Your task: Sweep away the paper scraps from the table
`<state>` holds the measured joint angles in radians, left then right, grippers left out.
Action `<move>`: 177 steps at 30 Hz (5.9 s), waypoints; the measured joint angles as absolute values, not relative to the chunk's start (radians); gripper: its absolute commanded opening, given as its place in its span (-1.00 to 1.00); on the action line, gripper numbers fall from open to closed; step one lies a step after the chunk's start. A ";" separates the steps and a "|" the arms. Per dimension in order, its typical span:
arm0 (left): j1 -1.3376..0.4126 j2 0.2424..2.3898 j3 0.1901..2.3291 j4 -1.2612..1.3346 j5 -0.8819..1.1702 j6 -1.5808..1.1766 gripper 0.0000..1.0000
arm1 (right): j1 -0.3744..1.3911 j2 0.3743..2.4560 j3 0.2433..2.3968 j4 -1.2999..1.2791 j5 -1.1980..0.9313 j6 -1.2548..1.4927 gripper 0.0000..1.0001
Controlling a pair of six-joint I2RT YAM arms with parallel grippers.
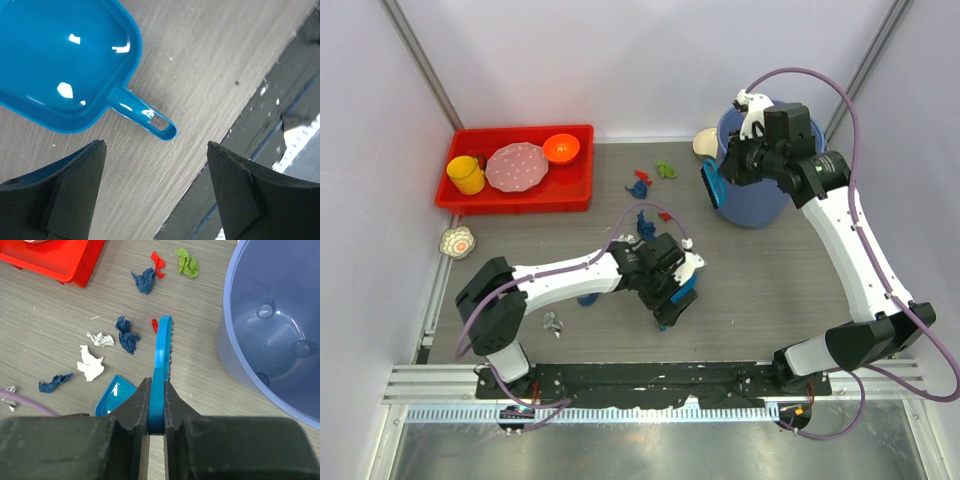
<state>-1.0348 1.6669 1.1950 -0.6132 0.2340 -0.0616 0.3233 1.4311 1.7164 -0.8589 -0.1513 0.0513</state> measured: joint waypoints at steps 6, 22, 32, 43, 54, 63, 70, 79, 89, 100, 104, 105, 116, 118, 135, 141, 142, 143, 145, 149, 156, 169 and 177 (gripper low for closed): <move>-1.079 1.741 1.209 -0.610 0.073 -0.321 0.79 | 0.323 1.431 1.695 -0.862 -0.151 0.050 -0.98; -1.151 1.853 1.213 -0.622 -0.144 -0.576 -0.09 | 0.323 1.429 1.680 -0.869 -0.152 0.024 -0.99; -1.137 1.851 1.204 -0.609 -0.156 -0.597 -1.00 | 0.323 1.390 1.666 -0.869 -0.159 0.019 -0.99; -1.081 1.779 1.237 -0.685 -0.100 -0.274 -1.00 | 0.323 1.360 1.709 -0.880 -0.179 0.059 -0.99; -0.595 1.452 1.283 -0.922 -0.031 0.091 -1.00 | 0.355 1.210 1.774 -0.747 -0.193 0.196 -0.99; -0.217 1.124 1.309 -0.999 0.002 0.198 -1.00 | 0.809 1.314 1.593 -0.545 -0.281 0.221 -0.98; 0.235 1.196 1.252 -1.002 0.039 0.285 -1.00 | 1.054 1.678 1.493 -0.429 -0.349 0.243 -0.98; 0.352 1.199 1.188 -0.977 0.054 0.325 -1.00 | 1.087 1.924 1.493 -0.017 -0.488 0.519 -0.99; 0.352 1.190 1.171 -0.931 0.053 0.335 -1.00 | 1.097 2.125 1.573 -0.010 -0.446 0.622 -0.99; 0.332 1.192 1.164 -0.934 0.107 0.383 -1.00 | 0.897 1.855 1.233 -0.053 -0.326 0.614 -0.99; 0.248 1.201 1.151 -0.946 0.100 0.434 -1.00 | 0.876 1.772 1.214 -0.080 -0.329 0.580 -0.99; 0.209 1.202 1.140 -0.950 0.085 0.456 -1.00 | 0.882 1.757 1.214 -0.086 -0.336 0.572 -0.99; 0.050 1.187 1.011 -1.111 -0.051 0.772 -1.00 | 0.908 1.457 1.283 -0.389 -0.063 0.435 -0.99; 0.022 1.184 0.969 -1.133 -0.083 0.805 -1.00 | 0.907 1.427 1.293 -0.440 0.027 0.418 -0.99; -0.315 1.262 0.793 -1.135 -0.108 0.747 -1.00 | 0.955 1.567 1.262 -0.565 0.207 0.425 -0.99; -0.350 1.326 0.791 -1.097 -0.097 0.710 -1.00 | 0.965 1.644 1.266 -0.525 0.173 0.429 -0.99; -0.355 1.330 0.791 -1.092 -0.094 0.706 -1.00 | 0.969 1.665 1.271 -0.520 0.167 0.428 -0.99; -0.361 1.333 0.791 -1.087 -0.093 0.703 -1.00 | 0.971 1.687 1.282 -0.495 0.154 0.430 -0.99; -0.372 1.338 0.791 -1.079 -0.085 0.693 -1.00 | 0.983 1.729 1.326 -0.475 0.136 0.426 -0.99; -0.389 1.352 0.791 -1.063 -0.069 0.684 -1.00 | 1.032 1.815 1.424 -0.456 0.086 0.419 -0.99; -0.397 1.393 0.798 -1.047 -0.049 0.660 -1.00 | 1.076 1.869 1.512 -0.467 0.046 0.395 -0.99; -0.398 1.312 0.799 -0.916 0.059 0.598 -1.00 | 1.079 1.644 1.502 -0.546 0.230 0.348 -0.99; -0.398 1.245 0.871 -0.932 0.110 0.549 -1.00 | 1.054 1.441 1.502 -0.637 0.385 0.284 -0.98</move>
